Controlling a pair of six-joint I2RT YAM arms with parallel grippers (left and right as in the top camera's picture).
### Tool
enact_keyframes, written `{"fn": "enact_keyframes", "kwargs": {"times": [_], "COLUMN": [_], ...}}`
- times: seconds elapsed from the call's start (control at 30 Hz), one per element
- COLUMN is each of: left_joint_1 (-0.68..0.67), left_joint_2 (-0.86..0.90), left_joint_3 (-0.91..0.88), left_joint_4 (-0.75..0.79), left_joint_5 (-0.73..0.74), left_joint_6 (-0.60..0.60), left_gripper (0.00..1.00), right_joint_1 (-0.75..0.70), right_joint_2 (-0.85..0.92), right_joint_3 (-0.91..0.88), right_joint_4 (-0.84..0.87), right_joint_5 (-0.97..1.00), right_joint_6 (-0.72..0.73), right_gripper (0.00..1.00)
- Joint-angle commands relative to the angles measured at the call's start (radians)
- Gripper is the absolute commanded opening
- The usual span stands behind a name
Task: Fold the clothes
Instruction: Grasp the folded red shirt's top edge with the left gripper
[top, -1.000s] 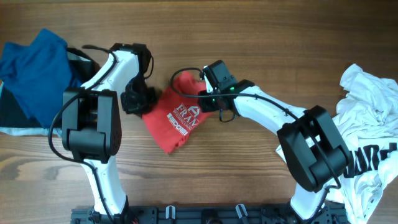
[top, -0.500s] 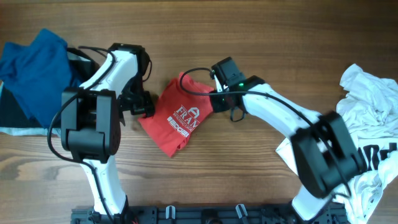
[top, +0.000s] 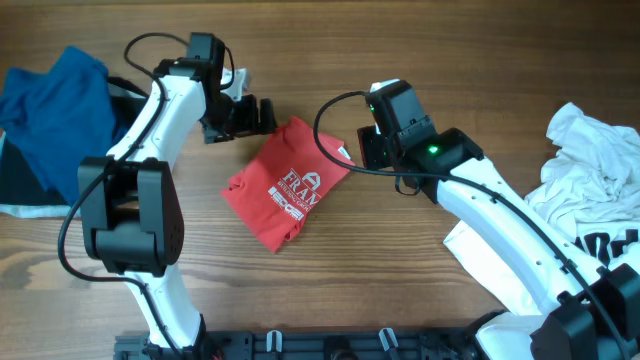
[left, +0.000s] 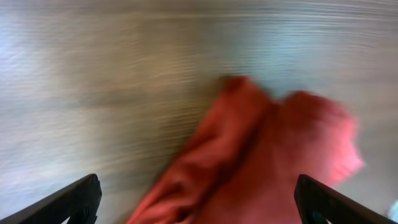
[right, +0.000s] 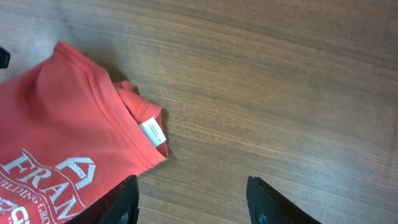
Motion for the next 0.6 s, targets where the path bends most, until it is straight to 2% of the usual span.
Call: {"fn": "enact_keyframes", "kwargs": {"times": [0.0, 0.13, 0.23, 0.43, 0.5, 0.57], "left_joint_1": [-0.005, -0.011, -0.020, -0.050, -0.061, -0.076], "left_joint_2": [0.002, 0.051, 0.096, 0.179, 0.198, 0.206], "left_joint_3": [0.014, 0.014, 0.014, 0.014, 0.014, 0.014], "left_joint_4": [0.023, 0.026, 0.023, 0.022, 0.018, 0.013], "left_joint_5": [0.193, 0.209, 0.296, 0.245, 0.235, 0.235], "left_joint_6": [0.154, 0.162, 0.208, 0.203, 0.203, 0.203], "left_gripper": [1.00, 1.00, 1.00, 0.98, 0.91, 0.72], "right_joint_1": [0.002, 0.002, 0.002, 0.002, 0.002, 0.002], "right_joint_2": [-0.010, -0.010, -0.010, -0.010, -0.010, -0.010], "right_joint_3": [-0.002, -0.002, -0.002, -0.002, -0.002, -0.002], "right_joint_4": [-0.004, -0.010, -0.011, -0.023, -0.028, -0.029], "right_joint_5": [0.028, 0.017, 0.017, 0.017, 0.017, 0.017], "right_joint_6": [0.026, 0.033, 0.043, 0.043, 0.043, 0.044], "right_gripper": [0.56, 0.56, 0.56, 0.56, 0.56, 0.56]}}
